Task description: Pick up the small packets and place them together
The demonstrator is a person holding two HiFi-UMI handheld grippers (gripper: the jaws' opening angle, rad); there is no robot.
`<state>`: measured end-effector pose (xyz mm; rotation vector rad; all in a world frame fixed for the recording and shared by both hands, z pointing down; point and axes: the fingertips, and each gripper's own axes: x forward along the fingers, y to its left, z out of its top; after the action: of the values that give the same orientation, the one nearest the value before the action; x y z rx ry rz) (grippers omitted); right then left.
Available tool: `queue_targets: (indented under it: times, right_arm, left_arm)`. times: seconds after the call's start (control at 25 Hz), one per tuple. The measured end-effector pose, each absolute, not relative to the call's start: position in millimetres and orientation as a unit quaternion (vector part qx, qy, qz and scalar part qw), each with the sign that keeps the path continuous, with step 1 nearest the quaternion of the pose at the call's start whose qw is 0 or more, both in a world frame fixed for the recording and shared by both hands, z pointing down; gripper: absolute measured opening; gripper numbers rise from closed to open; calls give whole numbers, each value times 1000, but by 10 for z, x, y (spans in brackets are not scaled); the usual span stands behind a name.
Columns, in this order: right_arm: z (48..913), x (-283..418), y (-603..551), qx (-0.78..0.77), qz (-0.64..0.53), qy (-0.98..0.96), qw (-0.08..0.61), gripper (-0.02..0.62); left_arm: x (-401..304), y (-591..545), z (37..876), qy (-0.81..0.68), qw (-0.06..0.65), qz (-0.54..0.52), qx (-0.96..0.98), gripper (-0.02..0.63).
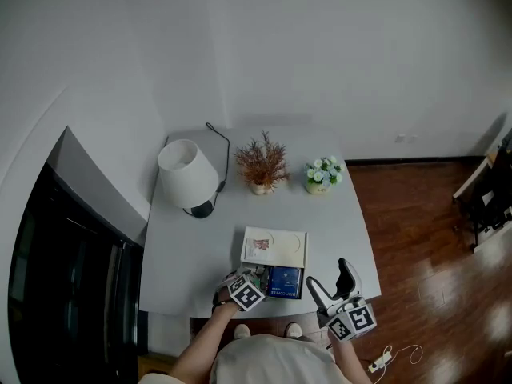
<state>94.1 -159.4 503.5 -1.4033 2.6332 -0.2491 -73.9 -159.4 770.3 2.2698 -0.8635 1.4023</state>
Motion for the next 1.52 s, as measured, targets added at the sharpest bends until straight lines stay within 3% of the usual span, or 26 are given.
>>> queue_targets:
  times: [0.44, 0.6, 0.8, 0.88, 1.16, 1.52]
  right_arm:
    - [5045, 1150, -1555, -490, -86, 864, 78, 433]
    - [5037, 1162, -1541, -491, -85, 863, 78, 433]
    - [5034, 1209, -1542, -493, -86, 862, 80, 433]
    - [5028, 1212, -1548, -493, -87, 862, 83, 433]
    - [5043, 1259, -1527, -494, -91, 860, 89, 433]
    - [5096, 1163, -1536, -483, -102, 865, 93, 433]
  left_arm:
    - [-655, -1629, 8233, -254, 203, 581, 746, 327]
    - [-696, -1627, 8348, -252, 207, 601, 729, 276]
    - [-721, -1648, 8389, -253, 196, 610, 725, 268]
    - [-753, -1668, 8386, -260, 177, 614, 724, 221]
    - [-854, -1755, 8230, -329, 129, 578, 736, 72]
    - [-1039, -1749, 7522, -416, 118, 484, 761, 48]
